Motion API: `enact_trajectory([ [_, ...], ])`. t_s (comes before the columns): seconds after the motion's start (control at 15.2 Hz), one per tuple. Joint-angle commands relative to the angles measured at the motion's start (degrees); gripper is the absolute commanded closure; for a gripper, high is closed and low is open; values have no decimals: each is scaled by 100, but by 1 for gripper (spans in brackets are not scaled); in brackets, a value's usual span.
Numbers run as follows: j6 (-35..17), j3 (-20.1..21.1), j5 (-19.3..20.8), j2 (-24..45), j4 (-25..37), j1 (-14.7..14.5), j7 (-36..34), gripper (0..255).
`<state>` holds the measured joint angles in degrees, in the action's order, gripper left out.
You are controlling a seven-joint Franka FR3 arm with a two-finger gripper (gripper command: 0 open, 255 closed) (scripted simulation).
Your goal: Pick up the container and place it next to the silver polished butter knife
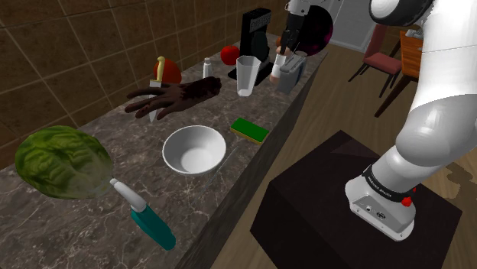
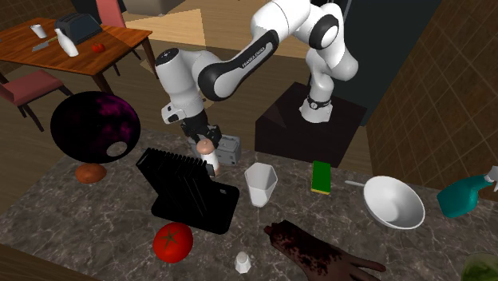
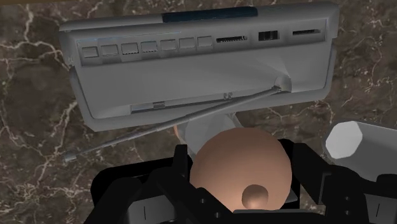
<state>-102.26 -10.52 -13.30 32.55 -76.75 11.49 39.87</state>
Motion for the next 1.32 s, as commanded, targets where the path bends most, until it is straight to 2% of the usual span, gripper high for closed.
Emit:
enact_trajectory([
  [0.0, 0, 0, 0, -1, 1, 0, 0, 255],
  [0.33, -2, 0, 0, -1, -2, 0, 0, 255],
  [1.25, 1027, -15, 41, -60, 984, 68, -154, 255],
])
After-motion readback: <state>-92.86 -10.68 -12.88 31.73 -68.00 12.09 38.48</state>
